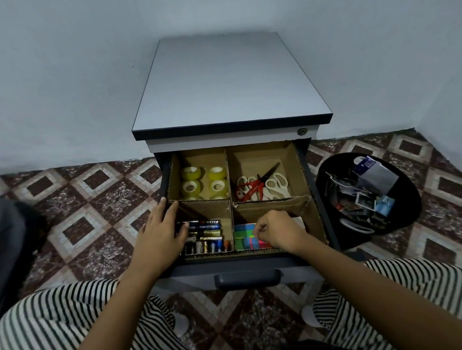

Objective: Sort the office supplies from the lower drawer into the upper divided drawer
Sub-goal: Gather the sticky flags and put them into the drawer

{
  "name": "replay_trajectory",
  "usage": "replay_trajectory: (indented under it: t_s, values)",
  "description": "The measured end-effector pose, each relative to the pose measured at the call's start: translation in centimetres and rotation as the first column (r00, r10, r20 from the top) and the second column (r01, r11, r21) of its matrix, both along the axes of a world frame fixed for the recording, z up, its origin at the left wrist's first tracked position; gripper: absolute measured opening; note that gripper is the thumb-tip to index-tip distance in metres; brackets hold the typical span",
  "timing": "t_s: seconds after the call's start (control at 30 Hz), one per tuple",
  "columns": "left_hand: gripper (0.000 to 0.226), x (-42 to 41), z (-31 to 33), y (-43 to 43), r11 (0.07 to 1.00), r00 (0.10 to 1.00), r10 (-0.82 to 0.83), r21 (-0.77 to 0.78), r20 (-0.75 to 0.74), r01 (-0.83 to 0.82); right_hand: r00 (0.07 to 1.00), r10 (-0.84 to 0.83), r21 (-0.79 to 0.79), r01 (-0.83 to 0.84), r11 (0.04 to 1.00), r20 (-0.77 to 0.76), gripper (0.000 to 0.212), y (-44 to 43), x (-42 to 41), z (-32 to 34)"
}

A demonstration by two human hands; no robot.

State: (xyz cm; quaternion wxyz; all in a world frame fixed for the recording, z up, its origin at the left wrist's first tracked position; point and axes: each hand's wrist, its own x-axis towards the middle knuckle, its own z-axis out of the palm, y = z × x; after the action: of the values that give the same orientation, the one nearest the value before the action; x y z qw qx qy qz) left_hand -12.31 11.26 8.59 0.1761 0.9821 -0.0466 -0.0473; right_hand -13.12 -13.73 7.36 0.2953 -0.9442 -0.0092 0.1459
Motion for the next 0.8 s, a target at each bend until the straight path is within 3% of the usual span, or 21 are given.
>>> replay_trajectory:
  t_s: [0.13, 0.3, 0.5, 0.63, 0.8]
  values:
    - [0.058, 0.0, 0.0, 0.1, 1.0, 1.0, -0.006, -0.016, 0.005, 0.006, 0.999, -0.004, 0.006, 0.004, 1.0, 0.05, 0.02, -0.1, -0.4, 0.5]
    - [0.051, -1.6, 0.3, 0.1, 0.999, 0.99, -0.023, -0.035, 0.14, 0.028, 0.962, -0.001, -0.016, 0.005, 1.0, 0.271, 0.026, -0.6, -3.1, 1.3]
    - [0.04, -3.7, 0.1, 1.3, 0.988, 0.963, 0.113, -0.129, 0.244, -0.083, 0.762, -0.125, -0.105, 0.245, 0.964, 0.635, 0.038, -4.0, -7.0, 1.2]
    - [0.036, -4.5, -0.1, 2.5, 0.969, 0.957, 0.194, -0.195, 0.217, -0.152, 0.659, -0.283, -0.052, 0.44, 0.896, 0.697, 0.029, -6.6, -8.7, 0.6]
    - [0.03, -5.3, -0.1, 2.6, 0.948, 0.948, 0.259, -0.235, 0.186, -0.213, 0.65, -0.373, 0.017, 0.484, 0.875, 0.662, 0.04, -6.1, -9.8, -1.7]
